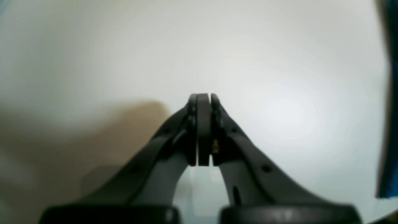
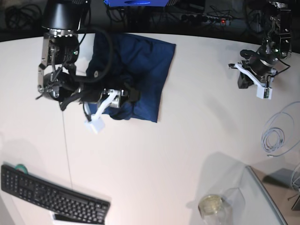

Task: Layout the t-shirt on the table in an organized manner, then fold the t-shirt properly
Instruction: 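Fold the shirt end with the right gripper over toward the left gripper, then release the left gripper and press the folded bundle with the right gripper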

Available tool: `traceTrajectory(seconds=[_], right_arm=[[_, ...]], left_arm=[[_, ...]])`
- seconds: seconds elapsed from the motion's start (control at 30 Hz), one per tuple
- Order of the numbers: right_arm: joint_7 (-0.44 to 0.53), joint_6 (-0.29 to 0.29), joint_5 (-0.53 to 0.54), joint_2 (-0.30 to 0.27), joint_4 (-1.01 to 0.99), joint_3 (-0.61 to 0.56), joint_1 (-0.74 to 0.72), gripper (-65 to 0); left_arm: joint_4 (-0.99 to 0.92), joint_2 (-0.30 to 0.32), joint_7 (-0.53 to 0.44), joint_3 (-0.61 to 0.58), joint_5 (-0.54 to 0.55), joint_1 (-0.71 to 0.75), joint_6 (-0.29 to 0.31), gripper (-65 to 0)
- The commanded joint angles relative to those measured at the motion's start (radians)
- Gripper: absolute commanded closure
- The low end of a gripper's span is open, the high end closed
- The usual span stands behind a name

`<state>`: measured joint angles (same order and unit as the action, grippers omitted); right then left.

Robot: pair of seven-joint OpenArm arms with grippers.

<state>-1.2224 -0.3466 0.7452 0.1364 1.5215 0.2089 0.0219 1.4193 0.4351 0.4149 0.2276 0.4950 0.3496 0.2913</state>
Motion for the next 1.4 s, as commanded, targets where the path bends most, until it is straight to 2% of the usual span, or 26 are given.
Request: traceTrajectory(seconds=[0.0, 0.07, 0.17, 0.23, 0.37, 0.57, 0.73, 0.9, 1.07, 1.2, 1.27, 1.37], right_arm=[[0.010, -0.006, 0.033, -0.024, 0.073, -0.001, 0.000, -34.2], [0.020, 0.011, 0.032, -0.083, 0.187, -0.001, 0.026, -34.2], [0.082, 0.108, 0.032, -0.163, 0.273, 0.007, 0.092, -34.5], [0.152, 0.146, 0.032, -0.214, 0.270, -0.002, 0.126, -34.5], [0.252, 0.156, 0.029, -0.271, 0.182, -0.002, 0.151, -34.5], [0.267, 0.156, -0.023, -0.274, 0.119, -0.004, 0.148, -34.7], [0.272, 0.156, -0.029, -0.278, 0.116, -0.111, 0.149, -34.5], [0.275, 0.163, -0.036, -0.275, 0.083, -0.134, 0.146, -34.1], [0.356, 0.163, -0.105, -0.275, 0.063, -0.136, 0.152, -34.1], [0.373, 0.163, -0.129, -0.275, 0.066, -0.176, 0.154, -33.8], [0.373, 0.163, -0.134, -0.275, 0.067, -0.194, 0.154, -28.7], [0.369, 0.163, -0.132, -0.275, 0.069, -0.230, 0.154, -8.6]], left_arm=[[0.015, 0.015, -0.015, 0.029, 0.006, 0.004, 0.007, 0.0], [0.013, 0.015, -0.015, 0.091, 0.006, 0.026, 0.007, 0.0], [0.013, 0.015, -0.015, 0.155, 0.006, 0.049, 0.009, 0.0], [0.013, 0.014, -0.015, 0.174, 0.006, 0.059, 0.009, 0.0], [0.013, 0.011, -0.015, 0.174, 0.006, 0.062, 0.009, 0.0], [0.015, 0.008, -0.015, 0.168, 0.006, 0.061, 0.009, 0.0], [0.015, 0.008, -0.015, 0.168, 0.006, 0.065, 0.009, 0.0], [0.013, 0.006, -0.015, 0.168, 0.006, 0.065, 0.009, 0.0], [0.013, 0.006, -0.015, 0.168, 0.006, 0.073, 0.009, 0.0], [0.013, 0.006, -0.015, 0.168, 0.006, 0.076, 0.009, 0.0], [0.013, 0.006, -0.015, 0.168, 0.006, 0.076, 0.009, 0.0], [0.013, 0.006, -0.015, 0.168, 0.006, 0.078, 0.009, 0.0]])
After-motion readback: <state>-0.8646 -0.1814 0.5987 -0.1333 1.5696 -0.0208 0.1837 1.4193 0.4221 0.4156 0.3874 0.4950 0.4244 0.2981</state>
